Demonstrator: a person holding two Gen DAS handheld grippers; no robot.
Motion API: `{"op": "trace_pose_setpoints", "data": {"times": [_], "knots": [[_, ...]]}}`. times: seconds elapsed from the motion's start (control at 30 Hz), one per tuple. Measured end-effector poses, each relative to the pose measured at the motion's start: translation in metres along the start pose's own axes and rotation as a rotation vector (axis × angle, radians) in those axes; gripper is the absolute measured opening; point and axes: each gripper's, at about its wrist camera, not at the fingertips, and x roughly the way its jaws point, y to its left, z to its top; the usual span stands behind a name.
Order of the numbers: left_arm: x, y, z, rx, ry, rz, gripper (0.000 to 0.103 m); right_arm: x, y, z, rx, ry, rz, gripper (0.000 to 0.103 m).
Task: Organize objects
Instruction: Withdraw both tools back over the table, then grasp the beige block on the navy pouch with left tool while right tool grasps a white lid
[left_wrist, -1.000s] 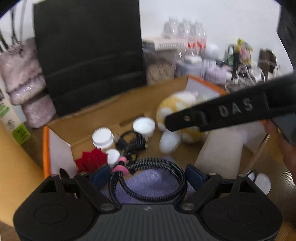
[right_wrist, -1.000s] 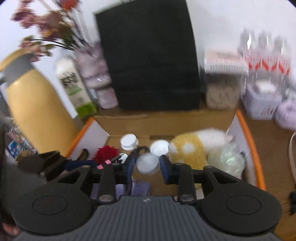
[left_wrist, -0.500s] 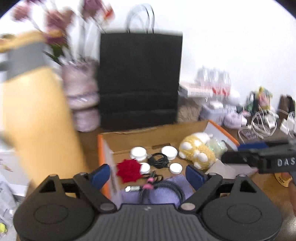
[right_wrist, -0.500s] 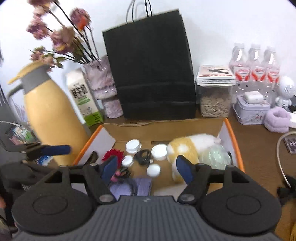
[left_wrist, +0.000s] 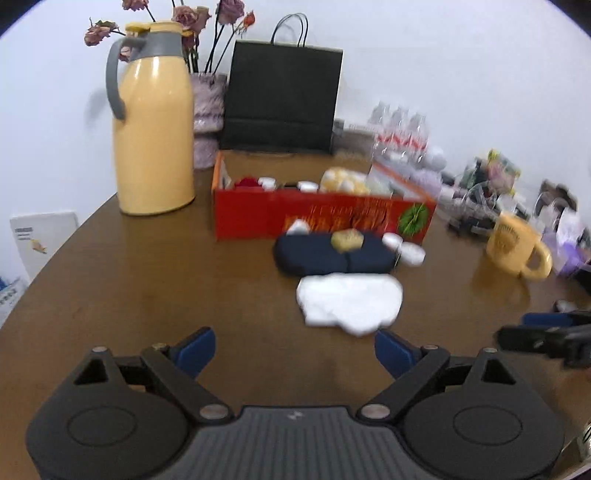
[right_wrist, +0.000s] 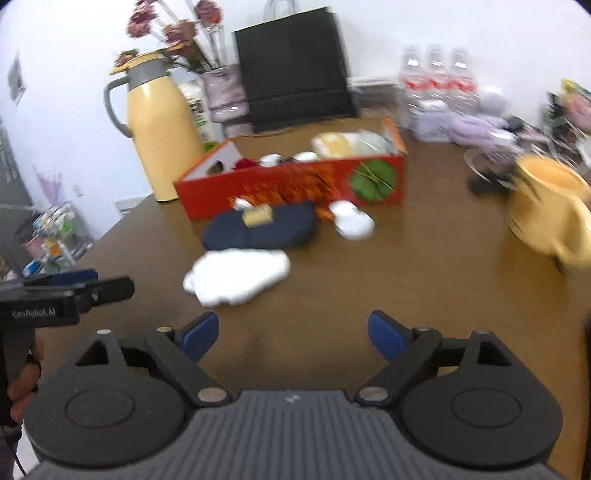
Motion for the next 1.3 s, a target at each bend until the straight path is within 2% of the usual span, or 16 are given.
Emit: {"op": "trace_pose_setpoints", "data": {"times": [0.13, 0.17, 0.33, 0.4, 0.5, 0.57, 0.63, 0.77, 0.87, 0.93, 1.0, 1.13, 1.3], "knots": [[-0.005, -0.010, -0.008, -0.026, -0.016, 0.003, 0.089, -0.019, -0.008, -0.014, 0.018, -0.011, -0.054, 0.091], [-0.003, -0.013, -0.008, -0.024, -0.021, -0.007, 0.085, -0.024, -0.008, -0.015, 0.011, -0.030, -0.070, 0.091], [0.015, -0.035, 0.009, 0.080, -0.053, -0.041, 0.075, -0.026, -0.011, -0.014, 0.003, -0.096, -0.081, 0.084], [0.028, -0.044, 0.022, 0.142, -0.072, -0.071, 0.070, -0.017, -0.011, -0.009, -0.026, -0.095, -0.094, 0.079], [0.060, -0.054, 0.044, 0.240, -0.110, -0.149, 0.070, 0.001, -0.014, 0.009, -0.055, -0.116, -0.110, 0.072], [0.088, -0.060, 0.057, 0.279, -0.071, -0.156, 0.067, 0.018, -0.020, 0.026, -0.058, -0.127, -0.115, 0.065], [0.114, -0.062, 0.067, 0.307, -0.047, -0.170, 0.062, 0.041, -0.024, 0.043, -0.056, -0.119, -0.116, 0.063], [0.149, -0.057, 0.083, 0.290, -0.020, -0.175, 0.056, 0.093, -0.028, 0.068, -0.103, -0.085, -0.160, 0.056], [0.163, -0.054, 0.086, 0.276, -0.006, -0.208, 0.056, 0.127, -0.027, 0.078, -0.146, -0.044, -0.196, 0.056], [0.170, -0.051, 0.084, 0.263, 0.000, -0.221, 0.051, 0.141, -0.027, 0.079, -0.155, -0.020, -0.193, 0.056], [0.169, -0.050, 0.081, 0.266, -0.019, -0.239, 0.034, 0.153, -0.027, 0.078, -0.168, 0.005, -0.192, 0.056], [0.164, -0.051, 0.077, 0.282, -0.043, -0.257, 0.033, 0.159, -0.028, 0.077, -0.159, 0.012, -0.172, 0.040], [0.153, -0.057, 0.070, 0.309, -0.071, -0.217, 0.033, 0.154, -0.028, 0.073, -0.148, -0.004, -0.172, 0.040]]}}
